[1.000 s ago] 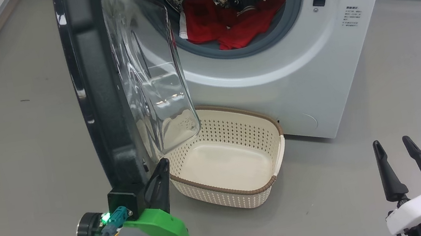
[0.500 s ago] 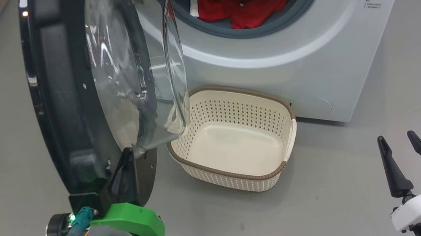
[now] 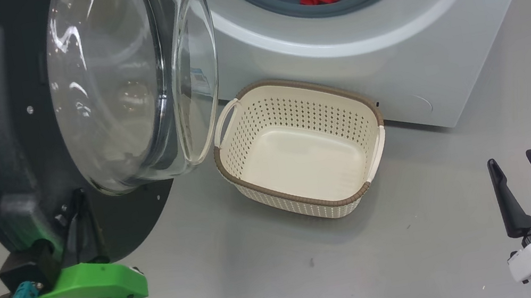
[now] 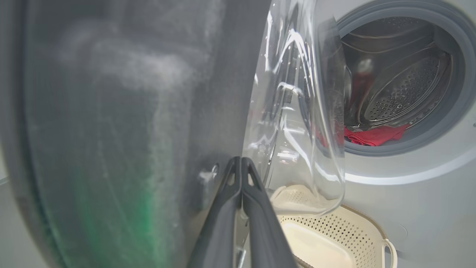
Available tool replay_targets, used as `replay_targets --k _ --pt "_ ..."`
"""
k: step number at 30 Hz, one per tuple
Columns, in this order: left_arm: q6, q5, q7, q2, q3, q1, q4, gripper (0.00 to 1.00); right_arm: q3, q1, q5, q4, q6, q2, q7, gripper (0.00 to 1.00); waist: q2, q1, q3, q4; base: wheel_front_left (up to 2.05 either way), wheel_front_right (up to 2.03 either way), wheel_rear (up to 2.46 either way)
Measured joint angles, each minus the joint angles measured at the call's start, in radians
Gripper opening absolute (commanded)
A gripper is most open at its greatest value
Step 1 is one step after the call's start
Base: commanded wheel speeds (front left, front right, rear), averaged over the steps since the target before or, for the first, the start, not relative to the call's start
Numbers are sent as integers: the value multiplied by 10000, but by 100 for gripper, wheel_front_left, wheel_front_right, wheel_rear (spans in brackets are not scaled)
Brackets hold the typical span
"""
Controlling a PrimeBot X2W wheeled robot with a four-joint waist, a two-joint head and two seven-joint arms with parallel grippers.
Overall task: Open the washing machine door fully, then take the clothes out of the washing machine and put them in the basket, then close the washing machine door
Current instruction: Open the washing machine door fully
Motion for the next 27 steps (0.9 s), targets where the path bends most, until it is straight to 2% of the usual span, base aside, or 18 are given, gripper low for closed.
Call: replay_targets --k 17,27 --pt "29 -314 -182 349 2673 63 -376 0 105 -336 -12 -520 56 -717 259 100 0 0 1109 -98 0 0 0" --pt "69 -337 100 1191 3348 -95 -454 0 -81 -419 -10 -1064 56 -1346 433 100 0 0 2066 -326 0 0 0"
